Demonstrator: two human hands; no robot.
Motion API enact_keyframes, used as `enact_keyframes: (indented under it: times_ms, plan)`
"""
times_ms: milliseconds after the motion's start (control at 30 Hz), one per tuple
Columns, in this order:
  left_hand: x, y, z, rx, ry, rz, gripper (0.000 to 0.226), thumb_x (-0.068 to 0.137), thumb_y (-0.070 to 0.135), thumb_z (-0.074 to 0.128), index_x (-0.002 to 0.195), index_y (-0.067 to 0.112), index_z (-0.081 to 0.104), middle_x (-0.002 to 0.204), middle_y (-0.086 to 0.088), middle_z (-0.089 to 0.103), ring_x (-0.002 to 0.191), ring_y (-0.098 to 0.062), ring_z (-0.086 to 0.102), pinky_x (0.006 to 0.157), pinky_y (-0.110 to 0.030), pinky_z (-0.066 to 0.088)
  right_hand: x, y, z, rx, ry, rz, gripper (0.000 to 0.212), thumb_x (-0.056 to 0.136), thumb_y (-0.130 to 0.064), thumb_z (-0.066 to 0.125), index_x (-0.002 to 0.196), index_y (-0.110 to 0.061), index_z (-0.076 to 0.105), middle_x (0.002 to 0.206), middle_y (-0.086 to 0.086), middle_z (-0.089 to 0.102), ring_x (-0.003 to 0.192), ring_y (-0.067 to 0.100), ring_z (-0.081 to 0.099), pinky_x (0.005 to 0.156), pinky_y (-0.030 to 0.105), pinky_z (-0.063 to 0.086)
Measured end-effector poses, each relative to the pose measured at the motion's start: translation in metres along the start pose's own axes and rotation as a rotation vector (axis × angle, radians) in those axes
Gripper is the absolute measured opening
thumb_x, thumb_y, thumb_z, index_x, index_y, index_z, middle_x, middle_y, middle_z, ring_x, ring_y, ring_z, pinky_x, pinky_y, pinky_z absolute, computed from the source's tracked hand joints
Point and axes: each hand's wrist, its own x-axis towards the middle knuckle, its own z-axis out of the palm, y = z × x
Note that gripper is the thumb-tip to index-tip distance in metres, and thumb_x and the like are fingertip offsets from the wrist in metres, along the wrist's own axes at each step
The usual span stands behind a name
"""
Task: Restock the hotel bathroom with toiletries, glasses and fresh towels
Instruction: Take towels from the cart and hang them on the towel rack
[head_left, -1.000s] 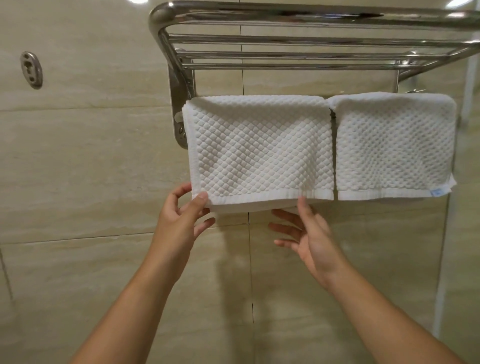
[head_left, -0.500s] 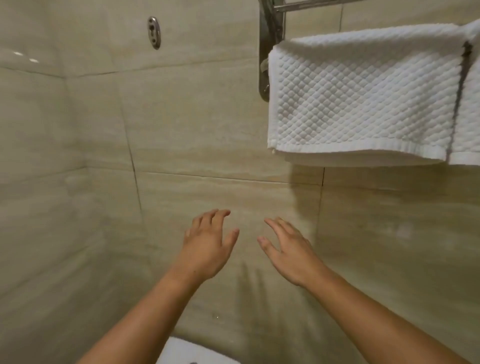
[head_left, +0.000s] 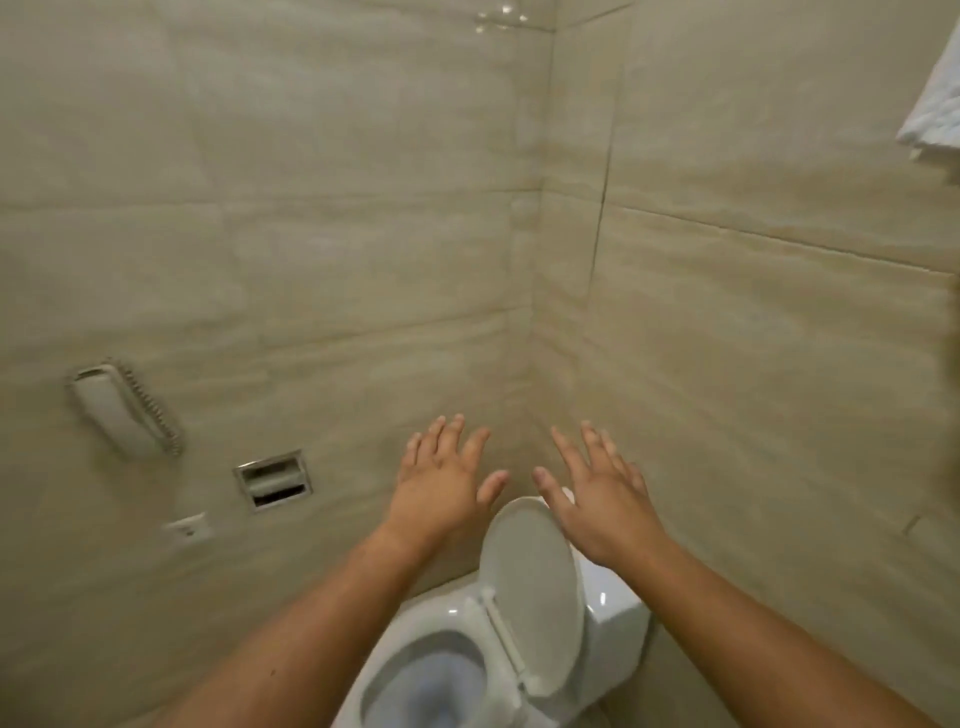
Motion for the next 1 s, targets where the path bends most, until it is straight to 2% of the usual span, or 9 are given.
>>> enact_keyframes:
  times_ms: [200,333,500,567,700,767,867,1000]
  plan:
    - [-0.145,-0.072,-0.004,0.022,0.028,-0.3,0.07,0.103,0.067,0.029,0.163,0.031,0.023,0.173,-0.006,0.017,0.16,-0.025,0.007,0.128,-0.044,0.004,-0.059,-0.099,0.057,0.025,-0.188,-0.268,0.074,0.1,-0.072,0.018,0.165,-0.038,0.007,0.175,0.006,-0.006,0.161,0.024,-0.009,0.129,0.051,0.004]
    - [-0.237,-0.109,-0.017,0.071,0.032,-0.496,0.093,0.085,0.077,0.001,0.162,0.031,0.024,0.172,-0.005,0.019,0.159,-0.025,0.012,0.127,-0.045,0.01,-0.112,-0.176,0.075,0.038,-0.262,-0.497,0.074,0.1,-0.073,0.016,0.165,-0.039,0.003,0.174,0.003,-0.01,0.16,0.022,-0.012,0.129,0.05,0.001]
    - [-0.349,-0.147,-0.038,0.113,0.085,-0.676,0.097,0.082,0.076,-0.004,0.162,0.03,0.026,0.172,-0.006,0.021,0.159,-0.026,0.012,0.127,-0.045,0.008,-0.18,-0.259,0.091,0.059,-0.328,-0.709,0.085,0.09,-0.08,0.005,0.165,-0.039,0.004,0.174,0.004,-0.009,0.16,0.023,-0.013,0.129,0.051,0.001]
    - [-0.396,-0.158,-0.047,0.123,0.099,-0.747,0.092,0.087,0.076,0.0,0.162,0.03,0.025,0.172,-0.007,0.02,0.159,-0.026,0.011,0.127,-0.046,0.008,-0.211,-0.29,0.098,0.056,-0.338,-0.787,0.08,0.095,-0.077,0.01,0.165,-0.039,0.006,0.175,0.003,-0.008,0.16,0.023,-0.013,0.129,0.05,0.0]
    - [-0.502,-0.175,-0.058,0.1,0.141,-0.877,0.074,0.103,0.069,0.024,0.164,0.027,0.022,0.173,-0.007,0.015,0.16,-0.025,0.006,0.128,-0.047,0.004,-0.282,-0.355,0.114,0.052,-0.375,-0.9,0.074,0.1,-0.074,0.016,0.165,-0.04,0.006,0.175,0.004,-0.008,0.16,0.023,-0.012,0.128,0.049,-0.001]
    - [-0.562,-0.181,-0.065,0.077,0.146,-0.934,0.072,0.104,0.068,0.024,0.164,0.029,0.021,0.173,-0.007,0.014,0.16,-0.025,0.005,0.128,-0.046,0.005,-0.327,-0.387,0.123,0.054,-0.402,-0.954,0.077,0.097,-0.076,0.012,0.165,-0.04,0.006,0.175,0.004,-0.008,0.16,0.022,-0.011,0.128,0.049,0.0]
    - [-0.652,-0.19,-0.072,0.051,0.153,-1.02,0.07,0.104,0.066,0.025,0.164,0.03,0.02,0.172,-0.007,0.016,0.16,-0.026,0.006,0.128,-0.047,0.004,-0.404,-0.424,0.137,0.052,-0.436,-1.029,0.092,0.083,-0.082,-0.004,0.164,-0.041,0.006,0.175,0.004,-0.006,0.161,0.022,-0.008,0.128,0.049,0.002]
    - [-0.771,-0.202,-0.084,0.071,0.2,-1.154,0.069,0.104,0.066,0.023,0.163,0.031,0.02,0.172,-0.005,0.019,0.159,-0.024,0.007,0.129,-0.045,0.004,-0.505,-0.475,0.149,0.016,-0.503,-1.173,0.077,0.097,-0.076,0.011,0.165,-0.04,0.002,0.175,0.003,-0.009,0.16,0.023,-0.012,0.129,0.049,0.001]
